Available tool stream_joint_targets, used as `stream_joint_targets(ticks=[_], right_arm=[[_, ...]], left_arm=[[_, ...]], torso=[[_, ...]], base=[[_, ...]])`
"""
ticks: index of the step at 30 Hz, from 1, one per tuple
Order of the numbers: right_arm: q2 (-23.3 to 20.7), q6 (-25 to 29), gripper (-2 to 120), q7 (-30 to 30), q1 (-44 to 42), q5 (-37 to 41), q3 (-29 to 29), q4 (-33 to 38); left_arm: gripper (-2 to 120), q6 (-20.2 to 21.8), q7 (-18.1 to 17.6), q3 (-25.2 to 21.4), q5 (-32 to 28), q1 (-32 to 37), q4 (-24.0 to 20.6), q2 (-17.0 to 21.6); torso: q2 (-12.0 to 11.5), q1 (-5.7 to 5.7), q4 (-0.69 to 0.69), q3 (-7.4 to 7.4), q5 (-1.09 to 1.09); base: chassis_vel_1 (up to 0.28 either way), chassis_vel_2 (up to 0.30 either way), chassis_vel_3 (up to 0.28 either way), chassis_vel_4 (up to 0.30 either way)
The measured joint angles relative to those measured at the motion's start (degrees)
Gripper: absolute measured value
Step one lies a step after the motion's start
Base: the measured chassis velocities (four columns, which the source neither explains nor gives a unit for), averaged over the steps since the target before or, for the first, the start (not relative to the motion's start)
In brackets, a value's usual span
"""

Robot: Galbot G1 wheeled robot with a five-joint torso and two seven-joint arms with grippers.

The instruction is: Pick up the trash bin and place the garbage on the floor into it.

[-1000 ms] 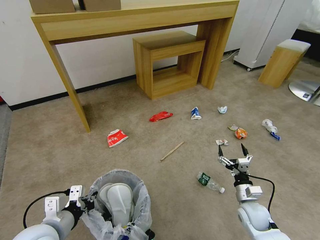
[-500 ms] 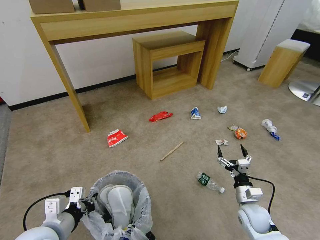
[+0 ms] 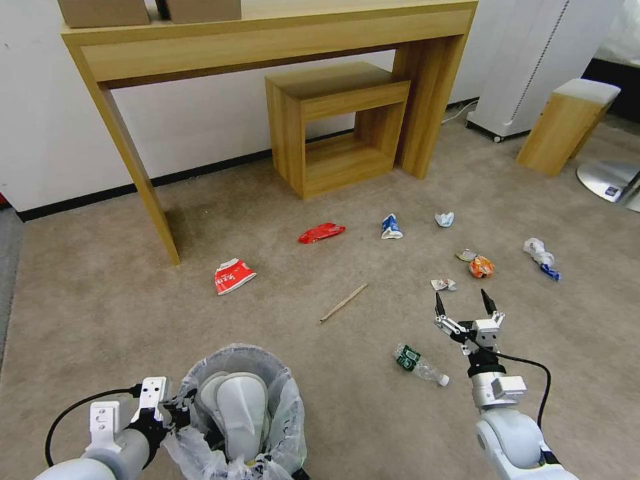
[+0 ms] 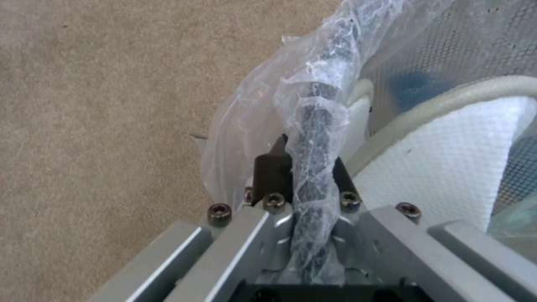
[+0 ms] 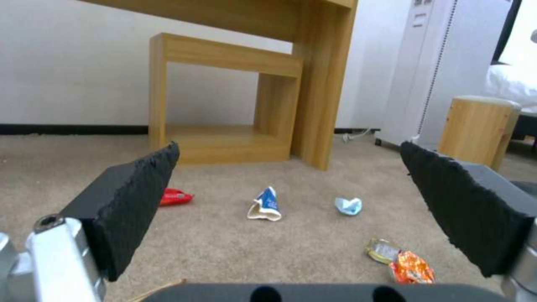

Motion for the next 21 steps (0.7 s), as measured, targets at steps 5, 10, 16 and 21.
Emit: stream_joint_targets(ticks=[5,10,16,21], right_arm=[[0.0,-0.2,100,0.0,0.2,0.0,0.1,-0.1],[0.2,-0.2,100,0.1,0.4,0.0,0.0,-0.5],[0.2,-0.2,100,0.2,0.5,0.0,-0.1,-0.7],[0.4,0.0,100,-0.2,0.7,0.2,-0.3,-0.9]], left_arm=[[0,0.0,0.0,-0.1,-0.1,0.0,0.0,0.3],[0,-0.1,0.0,-0.1,0.0,0.1,0.1,0.3],[0,-0.1,0.1,0.1,0.2,0.0,0.3,0.2],[0,-0.1,0.2,0.1,0.2,0.1,0.3,0.3]], torso=[[0.0,0.00,0.00,0.00,0.00],[0.0,0.00,0.00,0.00,0.00],[0.0,0.00,0.00,0.00,0.00],[0.0,0.00,0.00,0.00,0.00]], base=[[0.000,0.000,0.000,0.000],[0.000,0.000,0.000,0.000],[0.000,0.000,0.000,0.000],[0.000,0.000,0.000,0.000]])
